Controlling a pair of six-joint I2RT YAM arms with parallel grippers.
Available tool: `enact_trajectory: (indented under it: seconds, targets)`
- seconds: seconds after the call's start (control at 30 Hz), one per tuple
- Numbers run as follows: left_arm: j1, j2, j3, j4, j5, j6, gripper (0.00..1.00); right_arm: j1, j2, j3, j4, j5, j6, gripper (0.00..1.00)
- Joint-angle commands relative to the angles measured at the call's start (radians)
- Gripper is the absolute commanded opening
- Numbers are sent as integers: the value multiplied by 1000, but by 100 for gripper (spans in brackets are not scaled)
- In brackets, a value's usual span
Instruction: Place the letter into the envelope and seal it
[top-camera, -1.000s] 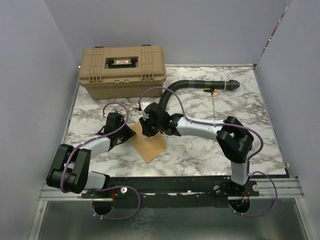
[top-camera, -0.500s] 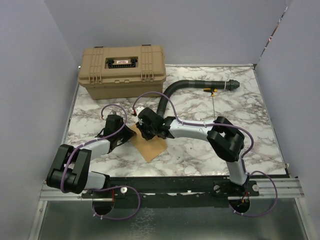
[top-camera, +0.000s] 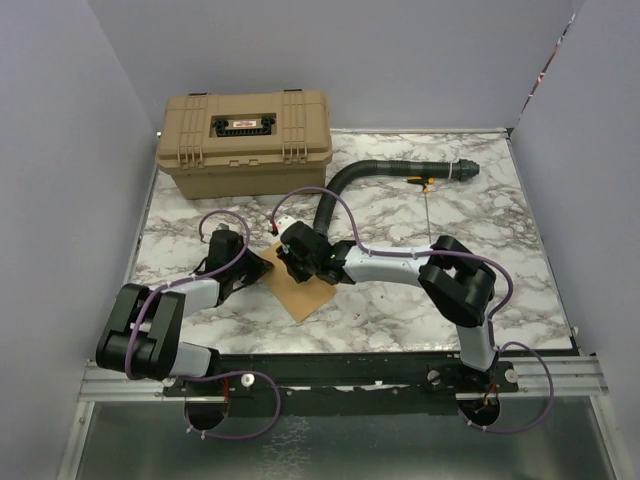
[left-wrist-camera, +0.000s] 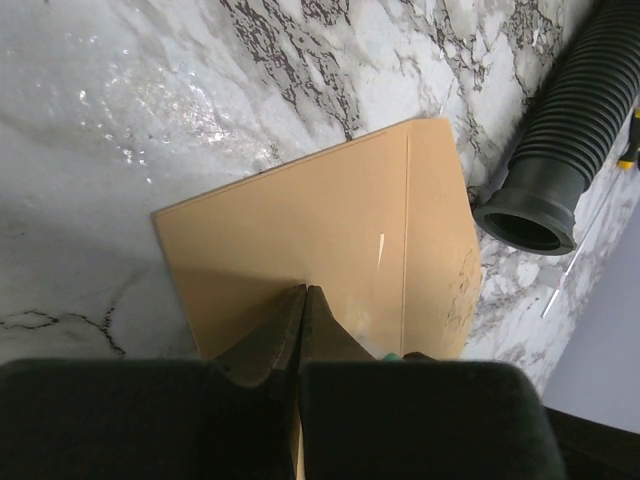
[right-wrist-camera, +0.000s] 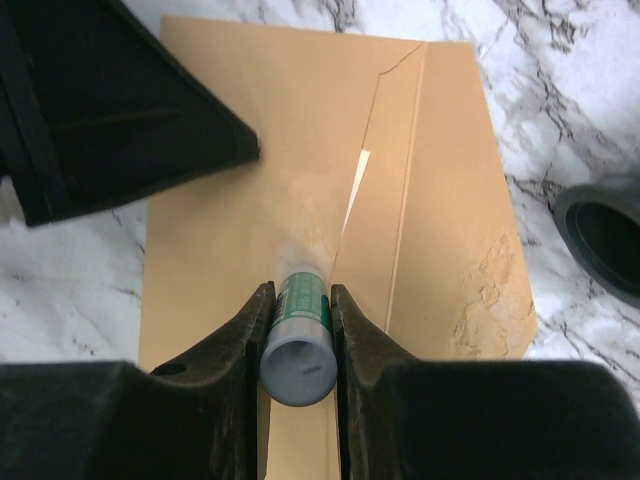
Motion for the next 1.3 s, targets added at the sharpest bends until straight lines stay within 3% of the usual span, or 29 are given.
enact_trajectory:
  seconds: [0.0, 0.27, 0.8, 1.27]
  targets:
    - [16, 93, -71, -86, -7, -61, 0, 15, -42, -88, -99, -14, -28, 1]
    - [19, 164, -120, -6, 15, -154, 0, 20, -84, -151, -30, -25, -78, 1]
    - [34, 111, -115, -59, 10, -139, 0, 25, -81, 19, -66, -3, -22, 1]
    - [52, 147, -131, -24, 89, -181, 0, 49, -18, -4, -77, -12, 13, 1]
